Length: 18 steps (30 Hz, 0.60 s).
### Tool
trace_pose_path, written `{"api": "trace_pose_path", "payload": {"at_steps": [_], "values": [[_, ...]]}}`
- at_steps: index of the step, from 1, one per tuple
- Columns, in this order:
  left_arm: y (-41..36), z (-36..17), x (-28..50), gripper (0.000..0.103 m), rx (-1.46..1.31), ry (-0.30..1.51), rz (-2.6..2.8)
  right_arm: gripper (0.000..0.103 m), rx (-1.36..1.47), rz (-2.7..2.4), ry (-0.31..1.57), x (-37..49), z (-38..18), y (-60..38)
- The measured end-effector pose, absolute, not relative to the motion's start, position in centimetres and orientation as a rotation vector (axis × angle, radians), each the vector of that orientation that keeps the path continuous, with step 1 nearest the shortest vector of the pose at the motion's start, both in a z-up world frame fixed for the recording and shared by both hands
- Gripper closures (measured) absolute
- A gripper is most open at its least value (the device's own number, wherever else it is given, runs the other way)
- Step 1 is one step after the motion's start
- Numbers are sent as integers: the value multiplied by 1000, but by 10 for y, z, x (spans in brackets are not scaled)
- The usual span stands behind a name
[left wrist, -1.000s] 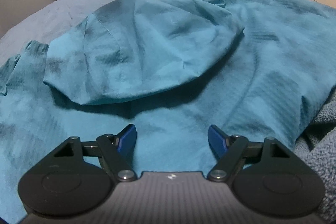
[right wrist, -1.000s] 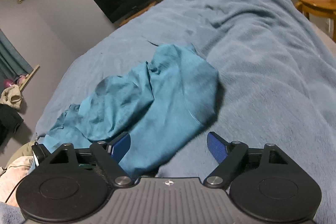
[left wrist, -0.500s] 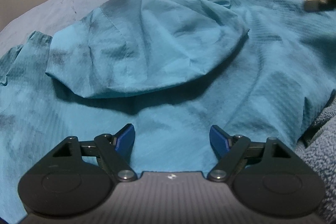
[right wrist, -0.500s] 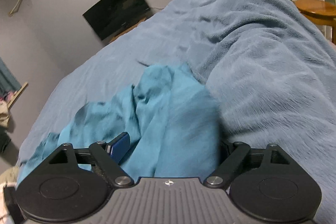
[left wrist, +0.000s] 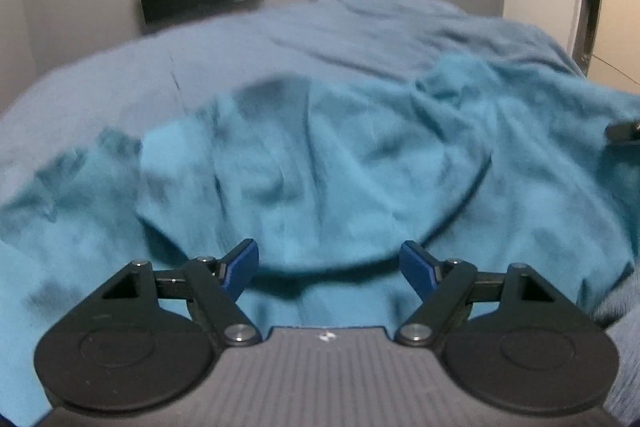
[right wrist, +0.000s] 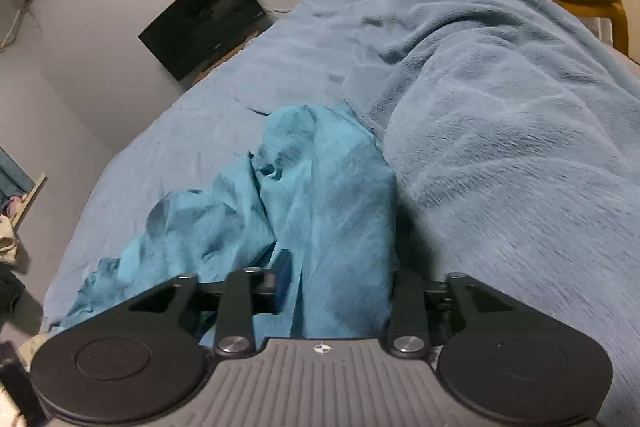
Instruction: Fold large clothes
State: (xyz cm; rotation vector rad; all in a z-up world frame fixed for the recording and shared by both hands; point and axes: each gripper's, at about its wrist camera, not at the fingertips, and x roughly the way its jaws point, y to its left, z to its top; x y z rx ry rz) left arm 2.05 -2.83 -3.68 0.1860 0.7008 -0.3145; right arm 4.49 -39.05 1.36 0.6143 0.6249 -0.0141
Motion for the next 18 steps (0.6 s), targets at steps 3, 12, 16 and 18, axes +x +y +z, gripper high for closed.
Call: {"api": "trace_pose_path", "payload": {"at_steps": [3,12,16,18], "values": [[-28,-47,21,25,199,743,-326,56,612,10,686,40,21,-387],[-29,-51,25,25,197,743,-371,15,562,-18,754,5,45,-388],[-32,-55,26,25,201,762,-382,16,654,63,855,-10,38,-384],[-32,-56,26,25,196,765,-383,16,682,85,895,-9,29,-380]]}}
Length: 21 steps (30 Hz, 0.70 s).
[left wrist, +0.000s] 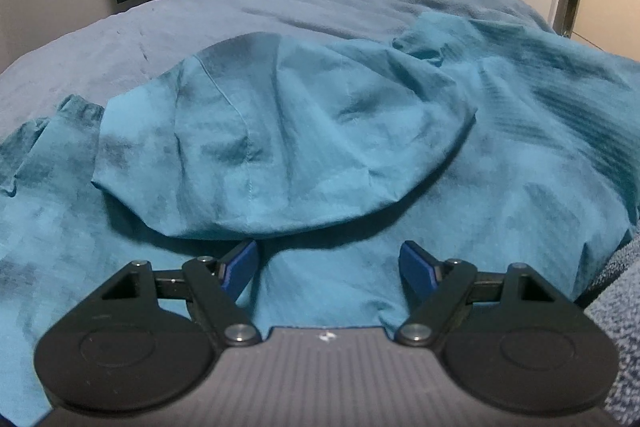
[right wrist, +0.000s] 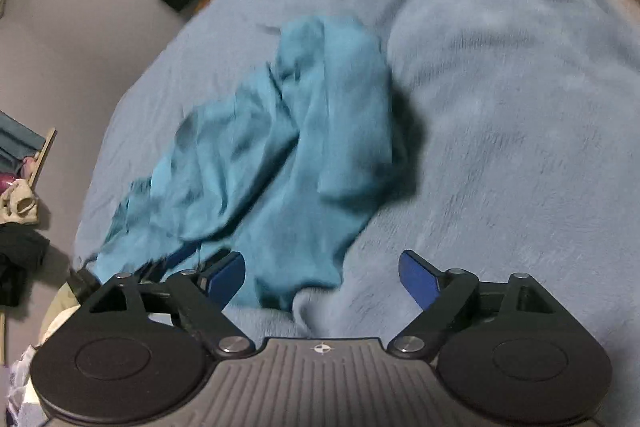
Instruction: Fold large clothes
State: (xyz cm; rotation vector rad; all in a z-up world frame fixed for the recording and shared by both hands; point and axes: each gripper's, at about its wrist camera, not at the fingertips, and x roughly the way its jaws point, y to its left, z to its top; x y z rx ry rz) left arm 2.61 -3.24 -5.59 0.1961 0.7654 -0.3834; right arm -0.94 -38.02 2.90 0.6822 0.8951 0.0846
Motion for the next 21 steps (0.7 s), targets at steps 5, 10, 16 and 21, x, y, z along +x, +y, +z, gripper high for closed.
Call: {"api": "trace_pose_path", "payload": {"at_steps": [5,10,16,21], "values": [[-29,-56,25,25,178,767,-383,10,681,90,865,12,18,-375],[-26,-56,24,25,161,768,-378,15,609,83,816,34,24,-361],[-27,-57,25,25,155,772,-383,16,683,131,845,22,21,-365],[-28,-57,25,25,157,764,-381,22,697,88,826,38,6,-370]]}}
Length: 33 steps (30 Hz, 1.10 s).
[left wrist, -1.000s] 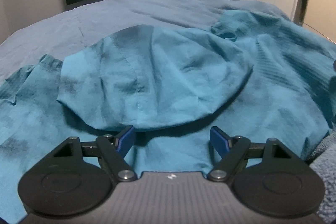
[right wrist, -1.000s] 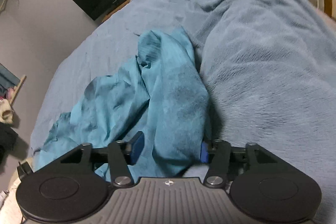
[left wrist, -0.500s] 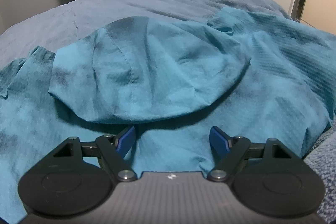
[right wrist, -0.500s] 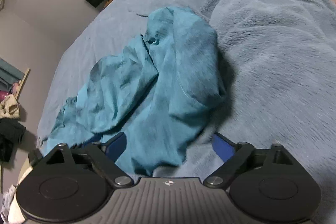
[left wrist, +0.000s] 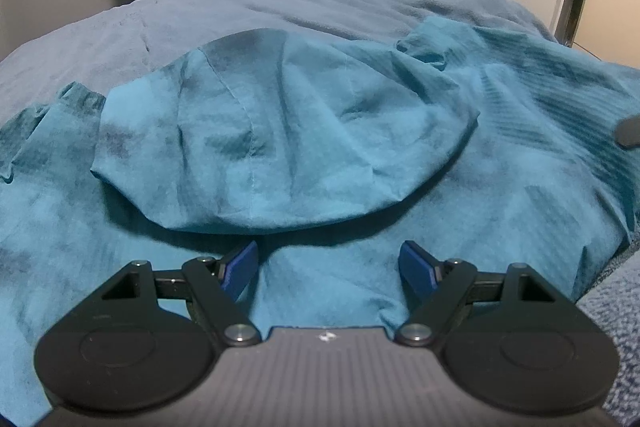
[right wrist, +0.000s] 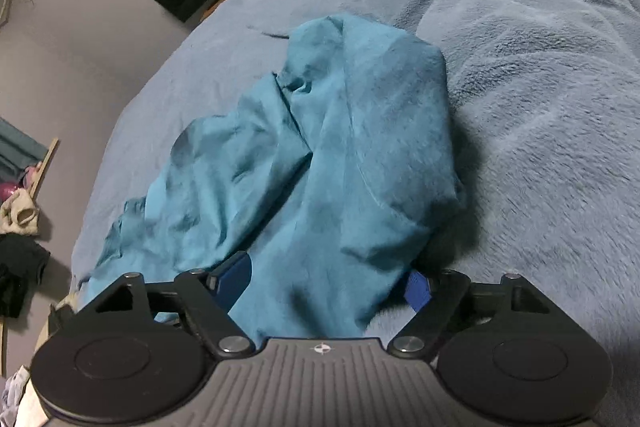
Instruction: Fold large clothes
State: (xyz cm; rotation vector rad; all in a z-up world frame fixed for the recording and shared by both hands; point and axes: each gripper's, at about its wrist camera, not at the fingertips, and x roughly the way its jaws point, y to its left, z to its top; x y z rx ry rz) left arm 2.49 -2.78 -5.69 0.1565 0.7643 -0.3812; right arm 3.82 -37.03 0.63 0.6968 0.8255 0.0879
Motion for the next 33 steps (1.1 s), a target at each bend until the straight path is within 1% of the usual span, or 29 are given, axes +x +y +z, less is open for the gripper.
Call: {"api": "trace_pose_path", "payload": {"at_steps": [3,8,10,11,12,13,14,17,19,22,25,27,30,33], "values": [[-25,-53,24,25,140,748,-374,19,713,82,789,50,0,-367],[-22,-47,27,25,101,732,-354,19,732,40,709,70,-6,-365],[-22,-43,32,25,86,727,-329,30,703,4,675,73,-7,-363],[-21,-39,36,25,78,720,-310,40,694,-16,668,73,-7,-362],[-21,-35,40,25,75,705,-292,55,699,-32,657,71,-8,-364],[-23,-31,44,25,90,686,-268,63,712,-30,638,68,-9,-365],[-26,-27,48,25,123,663,-234,77,727,-25,623,66,-10,-368],[-34,-24,64,25,191,627,-161,86,751,-25,582,57,-11,-374],[-38,-34,77,25,225,660,-136,88,724,-12,546,51,-6,-373],[-46,-65,80,25,292,726,-143,89,607,27,495,45,10,-354],[-58,-85,67,26,415,673,-138,89,433,86,450,42,28,-321],[-58,-83,68,26,411,681,-142,89,328,124,422,41,40,-300],[-43,-75,70,26,325,716,-163,89,163,208,369,38,55,-259],[-21,-54,63,26,230,734,-164,90,6,301,317,33,64,-219]]}}
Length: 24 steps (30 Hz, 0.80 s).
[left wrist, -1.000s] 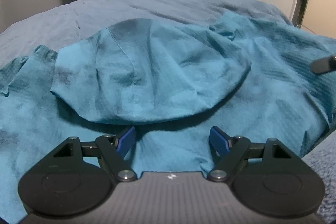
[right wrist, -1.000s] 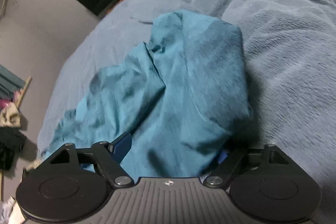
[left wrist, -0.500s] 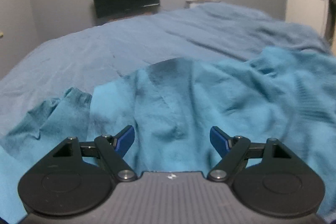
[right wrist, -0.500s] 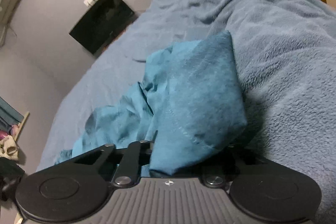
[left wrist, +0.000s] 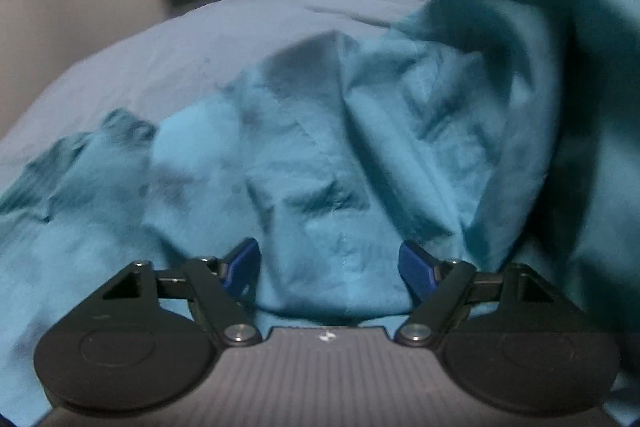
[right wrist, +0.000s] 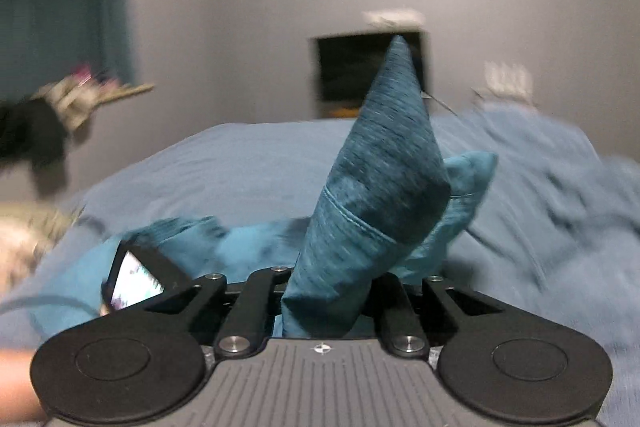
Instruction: Fold large clothes
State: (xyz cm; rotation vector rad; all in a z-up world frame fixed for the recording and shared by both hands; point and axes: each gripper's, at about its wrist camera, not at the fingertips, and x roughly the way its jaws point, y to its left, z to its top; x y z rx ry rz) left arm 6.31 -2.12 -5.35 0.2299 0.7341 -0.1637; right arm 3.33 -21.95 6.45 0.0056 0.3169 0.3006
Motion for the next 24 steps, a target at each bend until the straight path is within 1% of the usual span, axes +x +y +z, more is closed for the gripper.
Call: {"api": "trace_pose_path", "payload": {"at_steps": [3,8,11,15,19,20,22,24], "values": [[17,-12,44,26,104,665,-134,90,-105,378,286,29,69,-188],[94,49,6,26,29,573,-21,90,-251,490,260,25,74,-131],[138,73,-18,26,-50,550,31,90,-372,572,261,11,71,-94],[184,100,-48,26,-149,486,93,90,-489,695,291,9,52,-50],[197,114,-70,28,-229,474,45,90,-536,802,345,12,29,-22],[197,114,-72,29,-257,488,-1,90,-540,825,354,9,25,-18],[198,113,-77,38,-309,529,-80,88,-566,865,372,8,16,-13],[194,102,-72,55,-344,593,-125,81,-566,883,372,2,14,-15]]}}
